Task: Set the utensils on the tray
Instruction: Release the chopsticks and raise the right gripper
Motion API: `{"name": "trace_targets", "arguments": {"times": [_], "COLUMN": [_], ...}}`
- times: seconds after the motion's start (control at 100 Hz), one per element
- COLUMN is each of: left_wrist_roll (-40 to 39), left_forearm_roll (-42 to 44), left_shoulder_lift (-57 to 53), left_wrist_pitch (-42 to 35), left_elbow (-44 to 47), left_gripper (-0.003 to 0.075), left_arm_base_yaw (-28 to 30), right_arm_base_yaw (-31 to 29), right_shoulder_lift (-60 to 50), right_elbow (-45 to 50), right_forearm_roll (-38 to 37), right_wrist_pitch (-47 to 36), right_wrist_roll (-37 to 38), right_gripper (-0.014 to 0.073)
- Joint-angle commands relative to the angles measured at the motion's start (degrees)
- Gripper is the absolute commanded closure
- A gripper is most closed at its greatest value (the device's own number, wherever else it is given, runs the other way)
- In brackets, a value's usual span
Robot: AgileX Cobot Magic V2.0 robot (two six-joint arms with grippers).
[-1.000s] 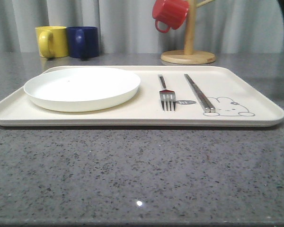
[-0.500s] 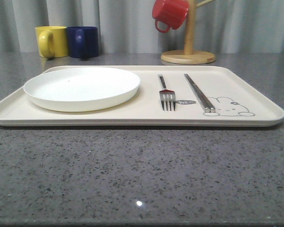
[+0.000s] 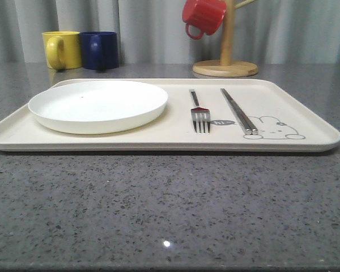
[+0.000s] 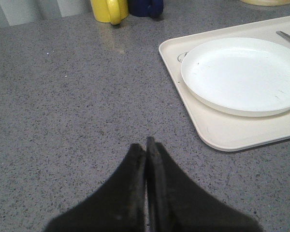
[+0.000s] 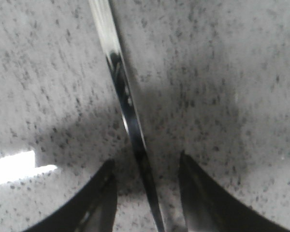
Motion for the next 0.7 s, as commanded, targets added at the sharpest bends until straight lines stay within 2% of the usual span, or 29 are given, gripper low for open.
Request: {"name": "trace_targets", "arguments": {"times": [0.0,0.06,0.24,0.51,0.69], "left_wrist_roll": [-0.4,-0.4,-0.4,-0.4,-0.4], "left_forearm_roll": [-0.8,-0.8,-0.8,-0.8,-0.8], "left_shoulder_lift": [0.5,0.5,0.5,0.5,0.5], "left_wrist_pitch": [-4.2,-4.2,-4.2,-4.2,-4.2], "left_elbow": [-1.5,-1.5,-1.5,-1.5,-1.5], "left_gripper": [0.0739,0.0739,0.0739,0.0739,0.0739], "left_arm_base_yaw": [0.1,0.1,0.1,0.1,0.1], "right_arm_base_yaw": [-0.6,-0.6,-0.6,-0.1,6.3], "right_shoulder_lift": [-1.6,-1.5,-1.5,-3.7,-10.2], "right_elbow": [-1.5,-1.5,-1.5,-1.5,-1.5], "right_forearm_roll": [-0.3,-0.1,0.7,3.3,4.3], "right_wrist_pitch": [-1.2,-1.2,-0.4,0.3,4.3], "right_wrist_roll": [-0.8,-0.8,-0.8,-0.7,-0.7], "right_gripper": [0.0272,0.0331,0.0666,0.0661,0.0661]}}
